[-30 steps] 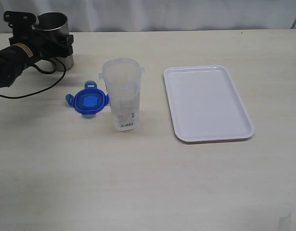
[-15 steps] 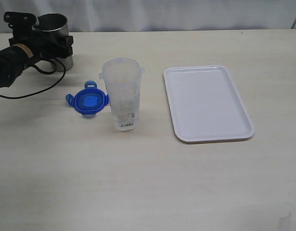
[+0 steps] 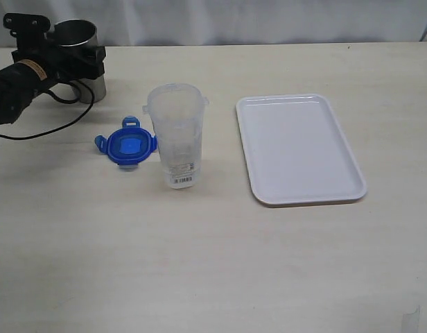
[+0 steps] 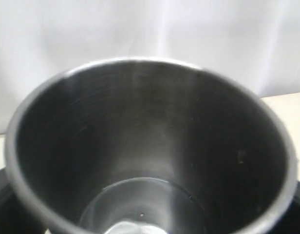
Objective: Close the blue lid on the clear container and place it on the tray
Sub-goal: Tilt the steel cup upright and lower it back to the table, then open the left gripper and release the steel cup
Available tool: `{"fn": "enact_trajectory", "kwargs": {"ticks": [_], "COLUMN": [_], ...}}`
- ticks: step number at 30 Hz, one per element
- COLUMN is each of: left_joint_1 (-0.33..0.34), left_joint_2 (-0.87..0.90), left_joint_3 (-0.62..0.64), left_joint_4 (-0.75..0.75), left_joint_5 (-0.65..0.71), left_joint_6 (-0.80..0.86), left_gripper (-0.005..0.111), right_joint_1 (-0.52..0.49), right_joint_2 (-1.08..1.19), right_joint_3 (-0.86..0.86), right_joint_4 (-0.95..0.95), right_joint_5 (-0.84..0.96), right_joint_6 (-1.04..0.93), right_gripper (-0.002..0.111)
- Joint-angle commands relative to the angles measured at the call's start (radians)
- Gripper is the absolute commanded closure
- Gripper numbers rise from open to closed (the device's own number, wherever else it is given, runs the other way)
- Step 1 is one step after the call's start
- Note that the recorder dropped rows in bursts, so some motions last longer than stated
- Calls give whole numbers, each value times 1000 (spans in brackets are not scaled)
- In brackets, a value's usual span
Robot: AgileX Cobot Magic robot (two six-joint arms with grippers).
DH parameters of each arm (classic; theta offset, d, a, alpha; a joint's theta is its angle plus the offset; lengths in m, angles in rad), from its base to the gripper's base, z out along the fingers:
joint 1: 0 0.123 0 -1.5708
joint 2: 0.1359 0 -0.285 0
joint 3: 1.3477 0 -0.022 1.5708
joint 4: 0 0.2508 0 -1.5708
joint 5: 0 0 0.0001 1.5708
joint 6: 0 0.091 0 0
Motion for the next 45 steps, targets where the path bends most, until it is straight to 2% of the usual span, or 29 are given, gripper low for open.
{"fn": "enact_trajectory", "kwargs": {"ticks": [1,13,19,26,34,40,45], "left_joint_1": [3,3,3,3,5,37,46], "left_joint_2": [-7,-7,-7,-7,-105,-184,-247], "left_joint_3": [-7,-5,-5,-3,116,240,301], "left_joint_4": [-7,-19,-26,0,-6,-6,1], "left_joint_5": [-29,6,21,111,106,93,112], "left_joint_6": [-2,-6,-9,-9,9,7,-74], "left_gripper": [27,26,2,2,2,2,2], "right_joint_1": [-1,-1,-1,-1,-1,-1,-1], "right_joint_2": [-6,-6,-6,-6,-6,-6,-6], "right_joint_3": [1,1,1,1,1,1,1], "right_joint_4": [-8,-8,-8,-8,-8,-8,-8], "right_joint_5": [3,3,3,3,3,3,3], "right_joint_6": [-1,-1,-1,-1,-1,-1,-1], "right_gripper": [104,104,104,104,104,104,104]}}
